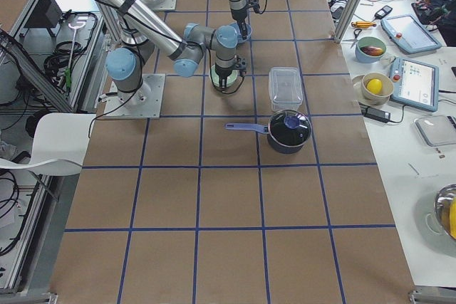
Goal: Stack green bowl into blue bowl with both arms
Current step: 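Grasp the pale green bowl rim with the right gripper while the left gripper withdraws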
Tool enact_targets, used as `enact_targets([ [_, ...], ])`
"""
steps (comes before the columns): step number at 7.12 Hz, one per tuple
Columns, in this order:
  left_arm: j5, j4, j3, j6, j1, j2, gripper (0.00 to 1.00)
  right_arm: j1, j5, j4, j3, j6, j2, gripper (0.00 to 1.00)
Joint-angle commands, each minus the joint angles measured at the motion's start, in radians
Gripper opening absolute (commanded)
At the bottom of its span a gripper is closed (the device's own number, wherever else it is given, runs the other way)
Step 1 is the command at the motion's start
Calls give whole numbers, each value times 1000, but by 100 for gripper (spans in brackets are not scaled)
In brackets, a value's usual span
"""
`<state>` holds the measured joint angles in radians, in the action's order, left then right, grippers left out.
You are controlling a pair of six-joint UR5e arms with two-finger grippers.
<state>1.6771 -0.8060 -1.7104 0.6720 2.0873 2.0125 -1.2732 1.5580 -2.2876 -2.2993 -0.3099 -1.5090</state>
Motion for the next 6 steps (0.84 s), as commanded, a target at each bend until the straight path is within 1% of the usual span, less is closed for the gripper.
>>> enact_targets([
  [1,-39,-86,9,-248,-126,-92,100,-3,-19,4,23,5,0,0],
  [2,-71,-106,-1,-296,-183,-141,100,-8,-45,26,53,11,-8,0],
  [3,-62,-243,9,-424,-247,-205,100,-20,-82,87,113,31,-2,0],
  [4,-62,-387,27,-545,-338,-280,100,-53,-125,171,200,96,4,0],
  [5,-74,-497,53,-636,-443,-360,100,-148,-130,224,298,174,39,0],
  [6,-73,-560,57,-758,-520,-411,100,-264,-128,232,389,319,85,0],
])
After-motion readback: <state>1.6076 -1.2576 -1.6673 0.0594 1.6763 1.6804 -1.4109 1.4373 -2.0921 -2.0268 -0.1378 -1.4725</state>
